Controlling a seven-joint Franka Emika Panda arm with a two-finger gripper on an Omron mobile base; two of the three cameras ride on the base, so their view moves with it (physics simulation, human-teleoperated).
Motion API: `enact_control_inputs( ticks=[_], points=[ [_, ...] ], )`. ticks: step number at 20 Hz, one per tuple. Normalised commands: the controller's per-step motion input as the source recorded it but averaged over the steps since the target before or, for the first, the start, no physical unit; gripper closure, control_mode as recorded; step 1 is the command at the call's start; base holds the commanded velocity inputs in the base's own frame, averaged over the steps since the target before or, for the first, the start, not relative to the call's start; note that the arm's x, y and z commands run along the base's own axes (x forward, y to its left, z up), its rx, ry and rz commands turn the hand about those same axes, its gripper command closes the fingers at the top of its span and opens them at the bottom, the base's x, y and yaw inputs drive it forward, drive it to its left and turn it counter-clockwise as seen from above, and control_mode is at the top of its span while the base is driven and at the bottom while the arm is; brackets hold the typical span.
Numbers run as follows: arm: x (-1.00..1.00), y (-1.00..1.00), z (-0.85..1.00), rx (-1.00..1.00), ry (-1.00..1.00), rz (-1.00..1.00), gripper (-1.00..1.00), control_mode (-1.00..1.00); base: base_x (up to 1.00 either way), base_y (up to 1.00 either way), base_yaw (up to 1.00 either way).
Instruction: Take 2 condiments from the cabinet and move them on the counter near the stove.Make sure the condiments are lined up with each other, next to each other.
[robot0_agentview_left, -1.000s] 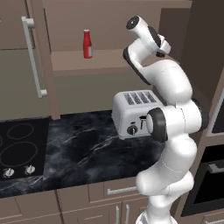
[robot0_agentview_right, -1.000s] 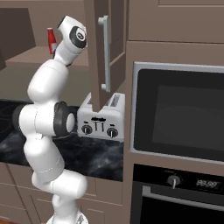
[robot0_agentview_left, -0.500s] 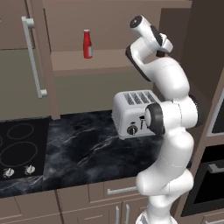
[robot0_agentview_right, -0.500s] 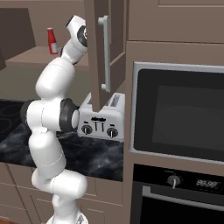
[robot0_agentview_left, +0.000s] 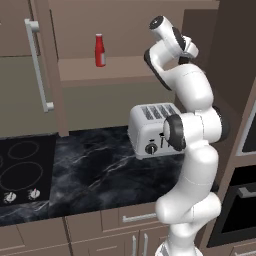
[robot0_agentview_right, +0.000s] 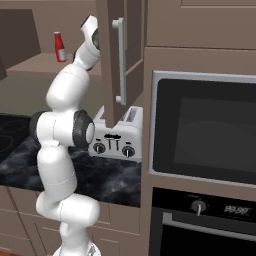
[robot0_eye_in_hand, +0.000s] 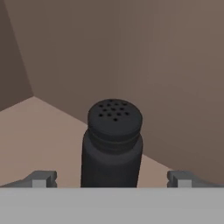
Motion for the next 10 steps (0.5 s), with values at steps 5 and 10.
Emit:
enact_control_inputs(
  ticks=[5,10],
  points=[
    [0.00,0.00,-0.01,0.00,0.00,-0.01,-1.00,-1.00,0.00,0.00,0.00],
    [0.00,0.00,-0.11,0.00,0.00,0.00,-1.00,-1.00,0.00,0.00,0.00]
  ],
)
